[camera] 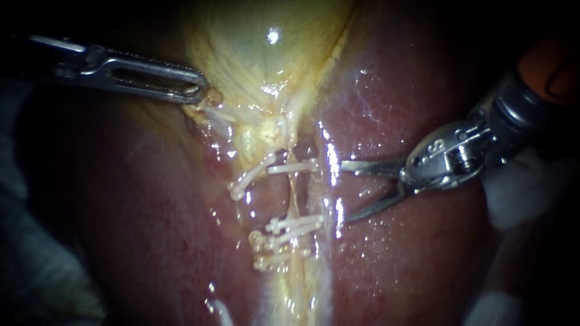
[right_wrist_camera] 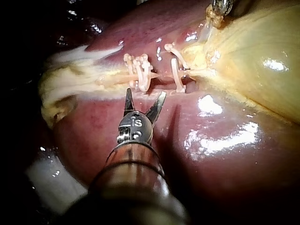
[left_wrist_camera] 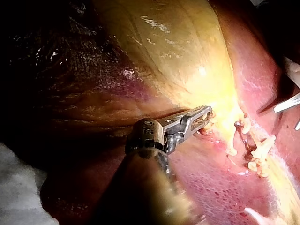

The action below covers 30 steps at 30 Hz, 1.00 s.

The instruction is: Go to the cutting position right tube

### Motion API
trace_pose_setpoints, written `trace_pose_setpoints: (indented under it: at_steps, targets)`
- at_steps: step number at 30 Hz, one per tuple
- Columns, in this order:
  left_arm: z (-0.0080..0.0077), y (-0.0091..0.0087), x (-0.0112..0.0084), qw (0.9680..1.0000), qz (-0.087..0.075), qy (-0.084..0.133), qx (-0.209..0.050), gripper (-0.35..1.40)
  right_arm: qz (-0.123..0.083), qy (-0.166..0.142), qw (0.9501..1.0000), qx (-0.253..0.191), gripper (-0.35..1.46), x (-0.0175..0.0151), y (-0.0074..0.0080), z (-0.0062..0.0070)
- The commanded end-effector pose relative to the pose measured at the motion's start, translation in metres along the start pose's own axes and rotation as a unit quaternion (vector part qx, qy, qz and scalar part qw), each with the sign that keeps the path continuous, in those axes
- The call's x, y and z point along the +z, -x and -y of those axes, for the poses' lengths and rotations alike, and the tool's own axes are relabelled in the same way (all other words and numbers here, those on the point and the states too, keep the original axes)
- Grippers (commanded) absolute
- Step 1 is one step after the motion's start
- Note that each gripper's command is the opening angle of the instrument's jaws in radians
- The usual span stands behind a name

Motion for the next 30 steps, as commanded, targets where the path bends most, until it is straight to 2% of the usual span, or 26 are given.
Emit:
trace_pose_setpoints:
  at_steps: [1,2,7,10,16,19,21,22,30]
  targets:
    - [-0.0003,-0.0002,-0.0007,1.0000,0.001,0.002,0.000,-0.35,0.000,0.000,1.0000,0.000,1.44,0.0000,-0.0001,0.0000]
    - [-0.0005,-0.0003,-0.0014,1.0000,0.003,0.005,-0.001,-0.35,-0.001,-0.002,1.0000,0.000,1.44,0.0000,-0.0001,0.0001]
    - [-0.0018,-0.0017,-0.0056,0.9999,-0.007,-0.008,-0.007,-0.35,-0.001,-0.004,1.0000,0.000,1.44,0.0001,-0.0002,0.0000]
    - [-0.0024,-0.0022,-0.0070,0.9998,-0.012,-0.010,-0.012,-0.35,-0.001,-0.007,1.0000,0.001,1.44,0.0002,-0.0003,0.0001]
    - [-0.0027,-0.0020,-0.0070,0.9998,-0.012,-0.011,-0.013,-0.35,-0.005,-0.037,0.9993,0.002,1.44,0.0012,-0.0011,0.0000]
    - [-0.0027,-0.0020,-0.0070,0.9998,-0.012,-0.011,-0.013,-0.35,-0.013,-0.059,0.9977,0.029,1.44,0.0022,-0.0014,0.0000]
    - [-0.0027,-0.0020,-0.0070,0.9998,-0.012,-0.011,-0.013,-0.35,-0.033,-0.084,0.9946,0.050,1.43,0.0030,-0.0014,-0.0001]
    - [-0.0027,-0.0020,-0.0070,0.9998,-0.012,-0.011,-0.013,-0.35,-0.036,-0.089,0.9936,0.059,1.43,0.0034,-0.0013,-0.0001]
    - [-0.0027,-0.0021,-0.0070,0.9998,-0.012,-0.011,-0.013,-0.35,-0.043,-0.120,0.9846,0.120,1.43,0.0069,0.0003,-0.0010]
